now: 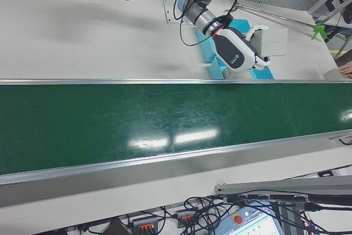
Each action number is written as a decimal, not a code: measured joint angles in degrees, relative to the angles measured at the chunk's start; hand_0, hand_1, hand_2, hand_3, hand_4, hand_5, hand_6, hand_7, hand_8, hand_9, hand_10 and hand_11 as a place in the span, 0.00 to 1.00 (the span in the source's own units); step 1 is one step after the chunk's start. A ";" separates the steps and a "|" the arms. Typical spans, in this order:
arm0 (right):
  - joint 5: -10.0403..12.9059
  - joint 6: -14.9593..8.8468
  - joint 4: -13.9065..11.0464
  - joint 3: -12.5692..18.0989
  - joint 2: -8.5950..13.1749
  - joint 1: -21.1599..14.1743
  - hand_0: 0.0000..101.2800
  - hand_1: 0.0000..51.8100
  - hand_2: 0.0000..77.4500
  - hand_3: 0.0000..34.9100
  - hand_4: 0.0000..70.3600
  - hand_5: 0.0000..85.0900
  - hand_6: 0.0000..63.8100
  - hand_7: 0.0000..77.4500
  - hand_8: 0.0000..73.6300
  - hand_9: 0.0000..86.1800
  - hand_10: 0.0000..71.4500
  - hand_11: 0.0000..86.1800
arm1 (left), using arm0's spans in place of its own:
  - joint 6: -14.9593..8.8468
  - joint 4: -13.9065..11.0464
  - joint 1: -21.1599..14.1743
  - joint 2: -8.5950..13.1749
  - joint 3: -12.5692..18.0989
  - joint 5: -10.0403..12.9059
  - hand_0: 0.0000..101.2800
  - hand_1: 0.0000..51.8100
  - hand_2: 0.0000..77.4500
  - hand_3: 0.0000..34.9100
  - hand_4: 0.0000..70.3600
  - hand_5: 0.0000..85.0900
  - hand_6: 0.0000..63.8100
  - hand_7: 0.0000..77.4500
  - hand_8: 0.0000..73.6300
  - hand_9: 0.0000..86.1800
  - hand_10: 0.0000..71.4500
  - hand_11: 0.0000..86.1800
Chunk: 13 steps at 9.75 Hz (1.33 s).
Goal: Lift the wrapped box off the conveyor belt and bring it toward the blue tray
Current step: 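Carry the held box with the right hand down toward the blue tray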
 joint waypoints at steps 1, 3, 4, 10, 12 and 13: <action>0.07 -0.85 0.26 -0.97 0.69 -1.51 0.46 0.01 0.50 0.15 0.32 0.67 0.57 0.89 0.95 0.91 0.82 0.81 | 0.00 0.00 0.00 0.00 0.00 0.00 0.00 0.00 0.01 0.00 0.01 0.01 0.01 0.01 0.01 0.00 0.01 0.01; -0.29 -1.77 0.73 -2.23 1.20 -3.07 0.46 0.01 0.50 0.10 0.32 0.67 0.55 0.89 0.94 0.91 0.76 0.81 | 0.00 0.00 0.00 0.00 0.00 0.00 0.00 0.00 0.01 0.00 0.00 0.01 0.01 0.01 0.01 0.00 0.00 0.00; -0.72 -1.94 0.89 -2.56 1.17 -3.77 0.46 0.01 0.50 0.10 0.32 0.67 0.55 0.89 0.94 0.91 0.76 0.81 | 0.00 0.00 0.00 0.00 0.00 0.00 0.00 0.00 0.01 0.00 0.01 0.01 0.01 0.01 0.01 0.00 0.01 0.00; -4.07 -1.66 0.65 -1.36 0.38 -4.69 0.46 0.11 0.32 0.38 0.31 0.65 0.07 0.56 0.00 0.01 0.00 0.09 | 0.00 0.00 0.00 0.00 0.00 0.00 0.00 0.00 0.01 0.00 0.01 0.01 0.01 0.01 0.01 0.01 0.01 0.01; -4.13 -1.60 0.40 0.02 -0.27 -4.58 0.47 0.16 0.11 0.55 0.05 0.43 0.00 0.04 0.00 0.01 0.00 0.01 | 0.00 0.00 0.00 0.00 0.00 0.00 0.00 0.00 0.01 0.00 0.01 0.01 0.01 0.01 0.01 0.00 0.00 0.01; -4.13 -1.59 0.29 0.63 -0.50 -4.52 0.47 0.16 0.11 0.55 0.05 0.43 0.00 0.04 0.00 0.01 0.00 0.01 | 0.00 0.00 0.00 0.00 0.00 0.00 0.00 0.00 0.01 0.00 0.01 0.01 0.01 0.01 0.01 0.00 0.00 0.01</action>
